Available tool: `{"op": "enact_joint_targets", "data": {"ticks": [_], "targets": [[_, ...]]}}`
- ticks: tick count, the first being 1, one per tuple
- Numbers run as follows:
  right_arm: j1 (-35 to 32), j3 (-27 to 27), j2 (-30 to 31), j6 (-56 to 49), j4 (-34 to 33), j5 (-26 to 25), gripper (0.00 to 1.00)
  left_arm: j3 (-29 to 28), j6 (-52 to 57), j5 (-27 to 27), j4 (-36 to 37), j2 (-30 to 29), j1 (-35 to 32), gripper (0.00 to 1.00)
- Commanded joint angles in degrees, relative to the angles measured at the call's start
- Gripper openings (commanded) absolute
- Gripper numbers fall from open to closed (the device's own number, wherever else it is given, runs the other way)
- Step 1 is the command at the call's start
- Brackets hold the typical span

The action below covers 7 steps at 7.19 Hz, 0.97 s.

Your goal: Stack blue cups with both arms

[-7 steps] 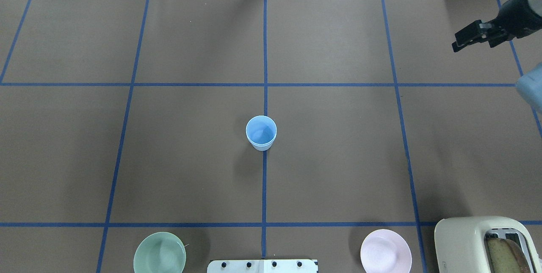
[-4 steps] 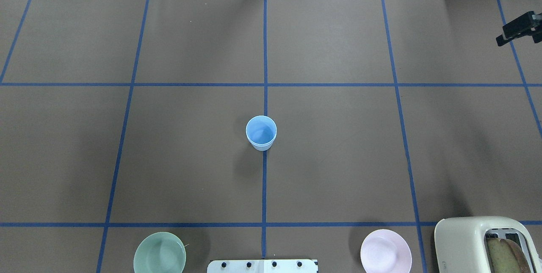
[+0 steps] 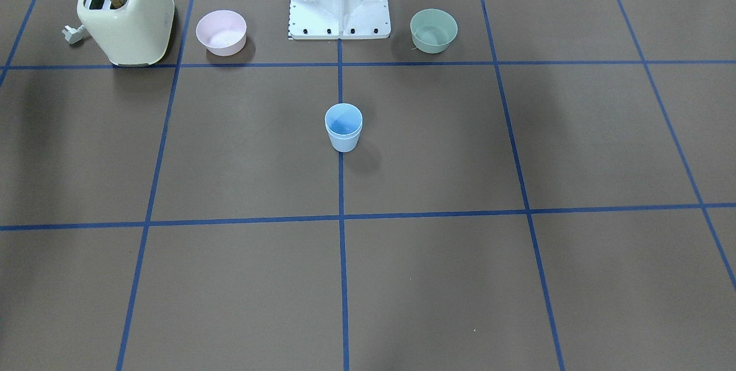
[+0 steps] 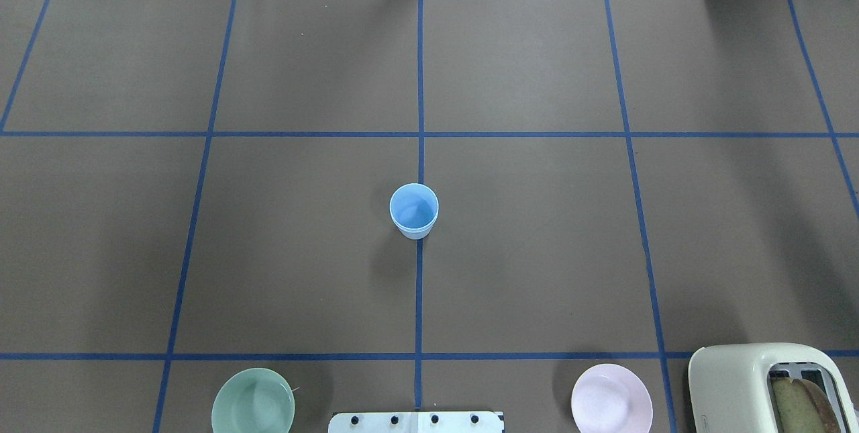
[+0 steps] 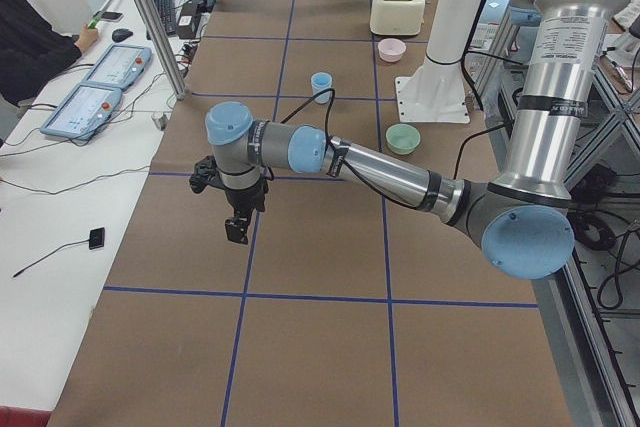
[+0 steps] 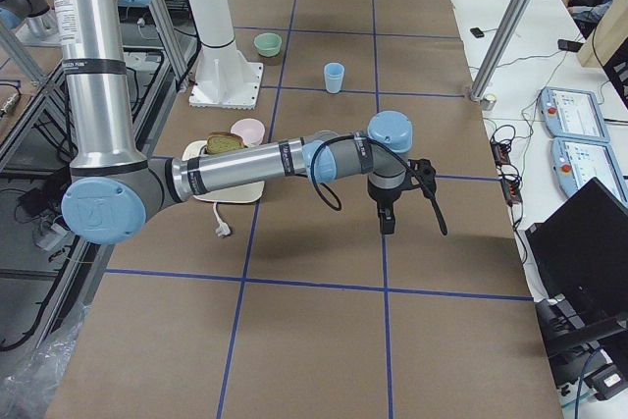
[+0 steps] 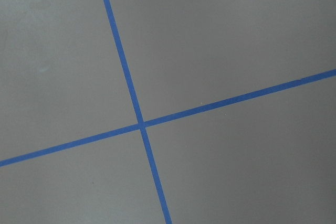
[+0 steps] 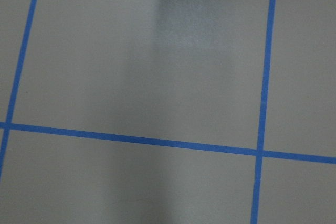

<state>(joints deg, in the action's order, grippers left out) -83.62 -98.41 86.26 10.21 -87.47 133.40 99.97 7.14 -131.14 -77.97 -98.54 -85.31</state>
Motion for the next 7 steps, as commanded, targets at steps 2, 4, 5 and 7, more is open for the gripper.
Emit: {"op": "enact_joint_targets", "data": {"ticks": [2,4,5,7], "targets": [[-0.5,0.5,2.2,-0.5,0.5,-0.2,1.0,-0.2,-1.0,-1.7,-0.3,1.1,-0.2,0.99],[-0.5,0.4,2.2,-0.5,0.6,-0.3,1.0,-0.2,-1.6,-1.7,-0.4,1.1,-0.1,0.99],[-0.5,0.4,2.2,-0.5,0.6,-0.3,1.0,-0.3,-1.8,-1.7,-0.4,1.2,-0.1,0.99],[-0.4,0.4,2.2,-0.5,0.7,-0.2,1.0,-2.0,-0.4,-1.5,-1.9,5.3,-0.1,0.99]]}}
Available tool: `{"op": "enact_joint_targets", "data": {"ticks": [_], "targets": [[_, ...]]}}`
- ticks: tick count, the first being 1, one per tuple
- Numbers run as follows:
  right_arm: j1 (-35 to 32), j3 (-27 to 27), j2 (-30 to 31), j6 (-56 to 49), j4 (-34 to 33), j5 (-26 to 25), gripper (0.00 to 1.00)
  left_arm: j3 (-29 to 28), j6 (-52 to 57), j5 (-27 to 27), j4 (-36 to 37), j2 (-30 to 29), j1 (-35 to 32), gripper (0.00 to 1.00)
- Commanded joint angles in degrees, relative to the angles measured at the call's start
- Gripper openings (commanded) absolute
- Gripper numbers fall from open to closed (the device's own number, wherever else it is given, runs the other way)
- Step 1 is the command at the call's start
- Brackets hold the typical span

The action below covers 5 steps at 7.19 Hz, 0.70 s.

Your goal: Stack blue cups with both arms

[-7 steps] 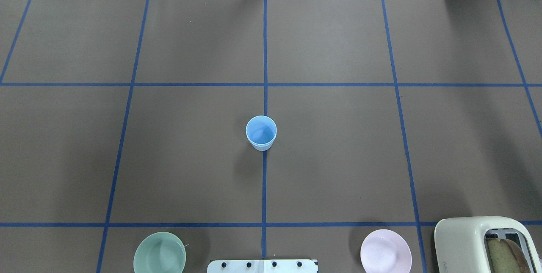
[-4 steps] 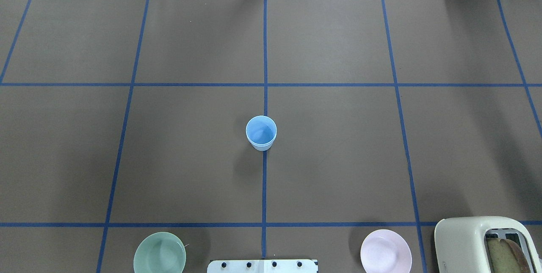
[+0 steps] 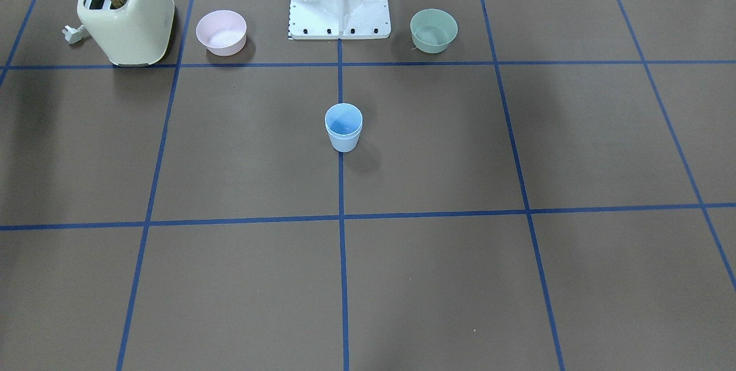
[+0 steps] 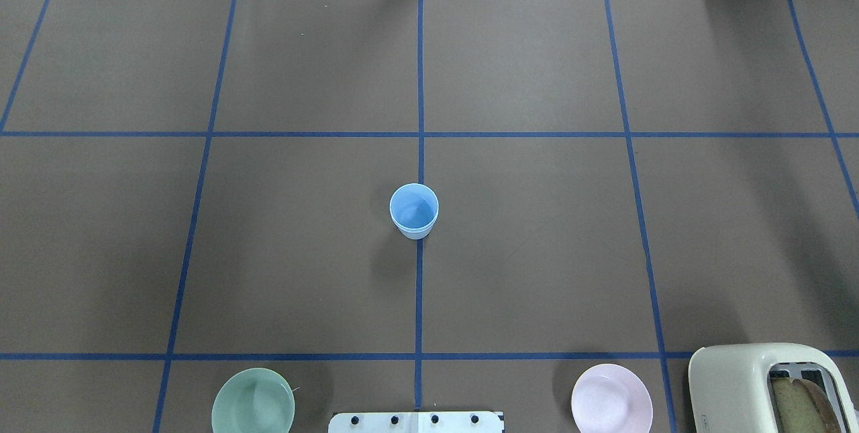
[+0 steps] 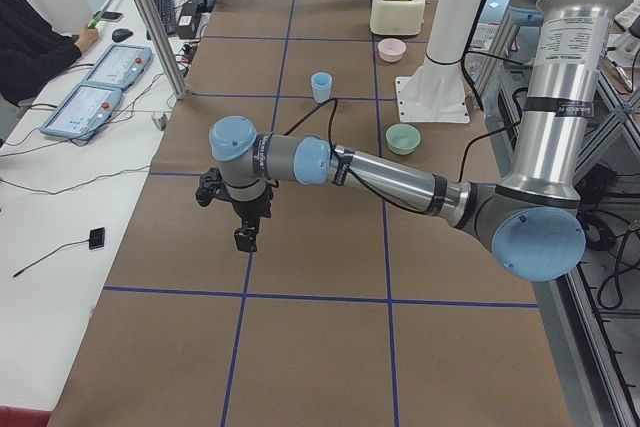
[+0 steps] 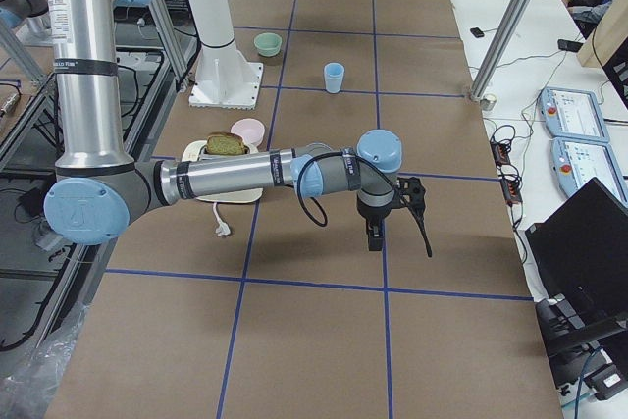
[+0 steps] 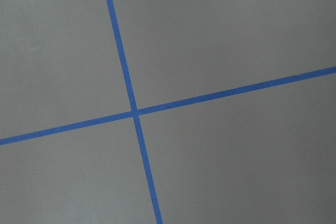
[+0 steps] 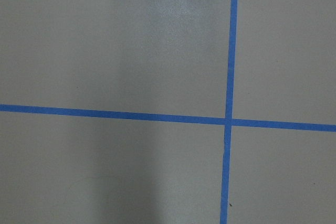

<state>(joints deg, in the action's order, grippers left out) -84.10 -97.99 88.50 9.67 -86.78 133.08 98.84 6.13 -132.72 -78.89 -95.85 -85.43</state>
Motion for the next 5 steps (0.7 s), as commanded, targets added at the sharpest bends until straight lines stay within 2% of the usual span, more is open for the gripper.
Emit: {"op": "enact_joint_targets", "data": {"ticks": [1,2,5], "targets": [[0.1,-0.1,0.1,0.0,0.0,0.2,1.0,-1.0,1.2,-0.1,-1.9,5.1,0.0,0.99],[0.1,-0.2,0.2,0.0,0.0,0.2,1.0,-0.7,2.4,-0.1,-1.9,7.3,-0.1,0.99],[0.1,-0.3,0.3,0.1,0.1,0.0,1.0,-0.8,2.7,-0.1,-2.0,7.5,-0.3,0.99]]}}
